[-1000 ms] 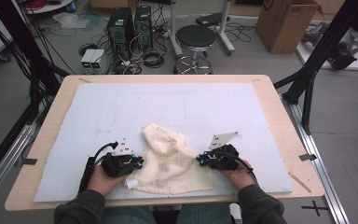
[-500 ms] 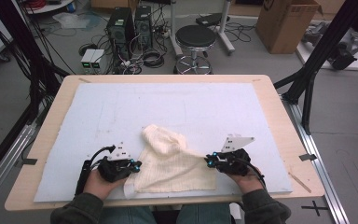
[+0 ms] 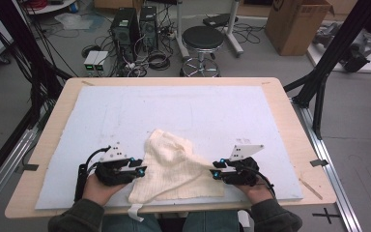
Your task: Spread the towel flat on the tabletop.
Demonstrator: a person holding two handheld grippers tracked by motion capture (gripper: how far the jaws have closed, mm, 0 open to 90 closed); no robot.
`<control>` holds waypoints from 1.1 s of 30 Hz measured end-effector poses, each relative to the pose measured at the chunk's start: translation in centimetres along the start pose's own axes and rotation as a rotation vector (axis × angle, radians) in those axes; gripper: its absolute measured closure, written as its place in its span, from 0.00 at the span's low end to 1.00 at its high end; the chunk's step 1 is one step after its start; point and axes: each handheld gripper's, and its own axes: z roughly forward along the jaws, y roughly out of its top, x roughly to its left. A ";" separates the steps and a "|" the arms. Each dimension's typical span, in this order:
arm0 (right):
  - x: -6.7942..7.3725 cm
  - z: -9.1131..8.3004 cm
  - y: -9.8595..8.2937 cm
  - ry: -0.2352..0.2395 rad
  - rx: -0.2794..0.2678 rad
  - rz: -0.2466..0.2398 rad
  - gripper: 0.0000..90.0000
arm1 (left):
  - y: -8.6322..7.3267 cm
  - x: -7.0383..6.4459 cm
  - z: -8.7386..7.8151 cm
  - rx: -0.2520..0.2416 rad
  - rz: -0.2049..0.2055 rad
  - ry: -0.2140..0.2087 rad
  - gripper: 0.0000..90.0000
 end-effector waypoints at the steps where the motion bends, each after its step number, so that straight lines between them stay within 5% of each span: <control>1: 0.0 -0.1 0.0 -0.009 -0.007 0.011 0.62 | 0.3 0.5 0.3 -0.008 -0.005 0.012 0.71; 7: -0.5 -1.0 0.2 -0.012 -0.084 0.042 0.53 | 3.2 3.0 2.5 -0.034 -0.037 0.070 0.72; 13: -1.1 -1.1 0.3 -0.030 -0.096 0.043 0.53 | 5.5 5.0 6.2 0.025 -0.039 0.125 0.70; 20: -2.1 -1.1 0.2 -0.047 -0.096 0.068 0.54 | 5.9 6.6 9.6 0.099 -0.058 0.165 0.70; 28: -2.9 -1.0 0.3 -0.052 -0.110 0.084 0.54 | 5.3 7.2 10.8 0.182 -0.057 0.218 0.69; 33: -3.0 -0.8 0.5 -0.053 -0.106 0.085 0.55 | 5.3 6.4 11.1 0.184 0.003 0.197 0.87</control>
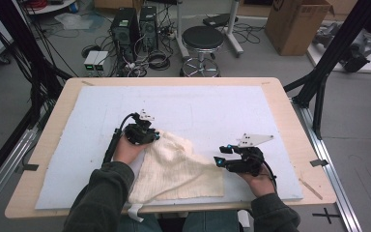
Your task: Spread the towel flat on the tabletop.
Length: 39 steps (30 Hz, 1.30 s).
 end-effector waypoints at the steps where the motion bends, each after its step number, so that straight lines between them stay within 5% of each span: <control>1: -0.1 0.0 0.0 -0.001 0.001 -0.003 0.55 | 0.0 -0.1 0.0 0.001 0.007 -0.003 0.92; 9: -0.6 0.5 0.4 0.019 0.007 0.025 0.59 | 0.4 -0.2 -1.5 -0.036 -0.005 -0.014 0.97; 14: -0.7 2.4 1.5 0.095 0.049 0.027 0.64 | 0.4 -0.5 -4.1 -0.091 0.017 -0.018 0.97; 21: 0.1 5.7 2.5 0.218 0.134 0.051 0.58 | -1.4 -0.5 -6.8 -0.116 0.036 -0.021 0.97; 28: 1.7 6.4 2.3 0.227 0.218 -0.021 0.92 | -3.7 -1.2 -8.9 -0.129 0.042 -0.031 0.97; 33: 2.4 5.7 2.7 0.176 0.215 -0.051 0.96 | -5.0 -1.5 -10.0 -0.135 0.039 -0.031 0.97; 36: 2.3 4.3 3.3 0.145 0.156 -0.047 0.98 | -5.5 -1.5 -10.7 -0.149 0.024 -0.036 0.97; 39: 3.1 3.5 3.9 0.162 0.149 -0.066 0.98 | -6.2 -1.6 -11.4 -0.151 0.022 -0.043 0.97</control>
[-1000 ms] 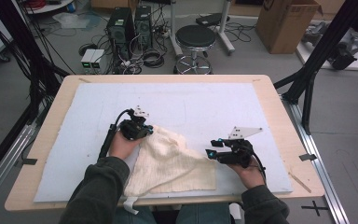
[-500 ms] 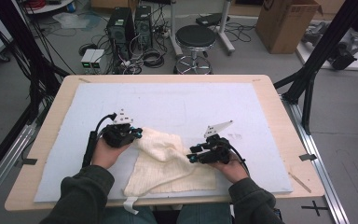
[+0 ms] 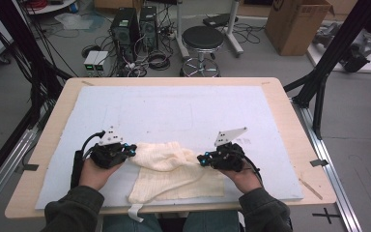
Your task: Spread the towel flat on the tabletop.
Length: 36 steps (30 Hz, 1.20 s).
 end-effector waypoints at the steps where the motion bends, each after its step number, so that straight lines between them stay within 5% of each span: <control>1: 0.3 0.0 0.2 0.002 0.019 -0.014 0.95 | -0.2 -0.1 -0.2 0.003 -0.001 -0.006 0.97; 5: 0.4 0.6 1.0 -0.008 0.050 -0.032 0.87 | -1.2 -0.7 -0.5 0.009 0.002 -0.014 0.97; 13: -2.5 3.3 3.2 -0.055 0.075 0.006 0.78 | -2.6 -0.6 -0.6 -0.001 -0.017 -0.019 0.97; 21: -5.3 6.7 3.7 -0.020 0.096 0.071 0.67 | -3.0 -0.3 -0.7 -0.008 -0.013 -0.018 0.97; 24: -5.7 7.5 3.4 0.002 0.131 0.080 0.70 | -3.1 -0.2 -0.6 -0.010 -0.016 -0.013 0.97; 29: -5.5 7.7 3.2 0.043 0.179 0.066 0.95 | -3.0 -0.3 -0.6 -0.015 -0.009 -0.015 0.97; 32: -5.3 6.8 3.4 0.003 0.166 0.042 0.95 | -3.0 -0.4 -0.7 -0.020 -0.010 -0.014 0.97; 36: -5.4 4.1 3.4 -0.117 0.113 0.041 0.95 | -2.9 -0.4 -0.7 -0.025 -0.011 -0.018 0.97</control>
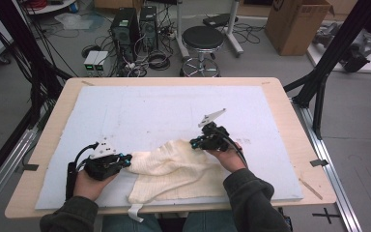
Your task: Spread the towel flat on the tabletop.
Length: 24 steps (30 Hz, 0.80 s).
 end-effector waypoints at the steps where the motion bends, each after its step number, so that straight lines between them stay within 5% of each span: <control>1: 0.0 -0.7 -0.1 -0.035 -0.014 0.002 0.95 | 0.0 0.0 0.0 0.002 0.004 -0.001 0.97; 4: 0.5 -2.0 -0.7 -0.077 -0.038 -0.014 0.94 | 0.1 -0.1 0.2 -0.001 0.001 -0.002 0.97; 12: 2.3 0.3 -2.5 0.004 0.085 -0.056 0.81 | 0.1 -0.2 0.0 -0.002 0.004 -0.001 0.97; 17: 1.8 -0.4 -2.3 0.011 0.031 -0.021 0.68 | 0.0 0.1 -0.1 -0.007 -0.004 0.002 0.97; 24: -0.8 -1.9 -1.5 -0.021 -0.050 0.058 0.69 | 0.0 0.1 -0.2 -0.006 -0.005 0.006 0.97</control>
